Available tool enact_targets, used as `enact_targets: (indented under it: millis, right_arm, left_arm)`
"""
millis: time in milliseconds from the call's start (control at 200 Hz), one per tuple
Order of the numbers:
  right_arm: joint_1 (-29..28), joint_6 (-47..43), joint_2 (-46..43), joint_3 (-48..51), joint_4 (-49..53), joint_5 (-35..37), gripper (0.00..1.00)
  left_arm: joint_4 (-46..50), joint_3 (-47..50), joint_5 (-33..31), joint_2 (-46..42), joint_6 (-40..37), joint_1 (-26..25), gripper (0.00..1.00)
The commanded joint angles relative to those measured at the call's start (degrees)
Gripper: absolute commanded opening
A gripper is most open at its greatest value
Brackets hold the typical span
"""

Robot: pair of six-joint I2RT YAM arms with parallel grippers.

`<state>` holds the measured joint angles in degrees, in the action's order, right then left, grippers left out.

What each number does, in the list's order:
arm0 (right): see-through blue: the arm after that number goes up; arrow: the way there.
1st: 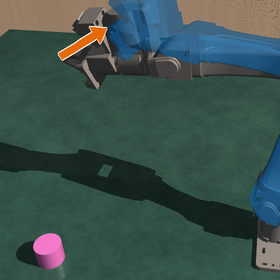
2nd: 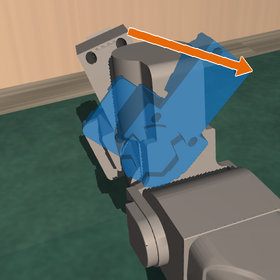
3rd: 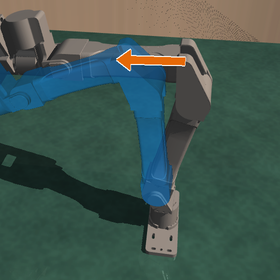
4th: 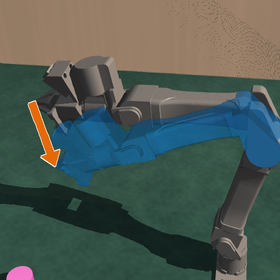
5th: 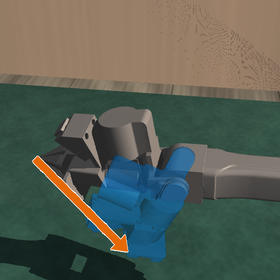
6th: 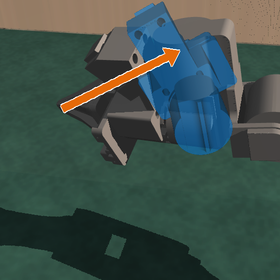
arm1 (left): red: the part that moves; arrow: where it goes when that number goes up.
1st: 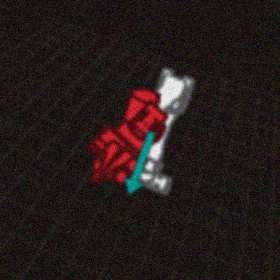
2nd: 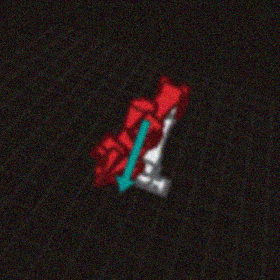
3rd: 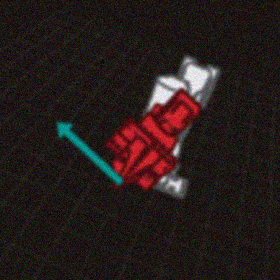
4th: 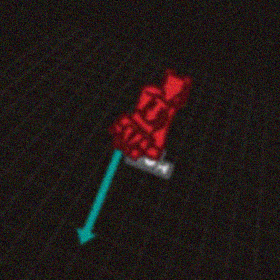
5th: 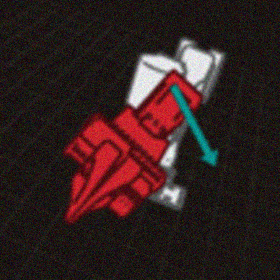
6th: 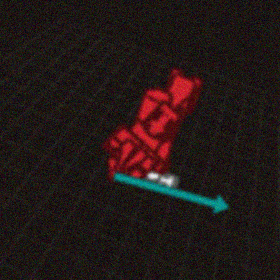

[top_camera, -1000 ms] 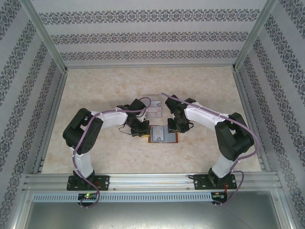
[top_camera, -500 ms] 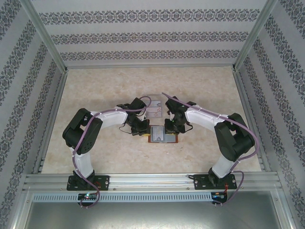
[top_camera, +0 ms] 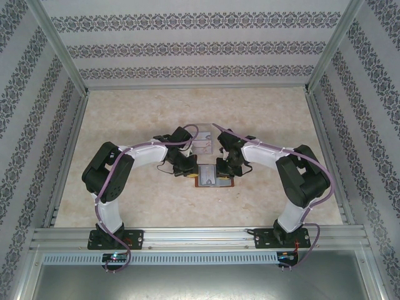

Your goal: Take the credit cards out of the card holder

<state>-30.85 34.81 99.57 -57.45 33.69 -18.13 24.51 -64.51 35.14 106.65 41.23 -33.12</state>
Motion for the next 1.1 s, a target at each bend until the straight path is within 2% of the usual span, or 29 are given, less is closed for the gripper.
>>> enact_targets:
  millis: [0, 370, 595, 1094]
  right_arm:
    - [0.74, 1.43, -2.38, 1.08, -1.54, -1.76, 0.15]
    - [2.79, 4.34, -6.49, 5.01, -9.21, -8.01, 0.17]
    - [2.99, 6.06, -5.16, 6.39, -14.03, -11.06, 0.19]
    - [3.00, 6.77, -0.98, 6.04, -16.73, -13.69, 0.19]
  left_arm:
    - [-1.03, -1.46, 0.99, -1.06, 1.11, -1.24, 0.04]
    - [-2.69, -3.92, 2.04, 1.91, 2.02, -2.11, 0.03]
    - [-2.28, -5.86, 1.87, 3.89, 1.31, -2.92, 0.02]
    - [-1.49, -5.36, 0.91, 6.62, 0.73, -3.00, 0.01]
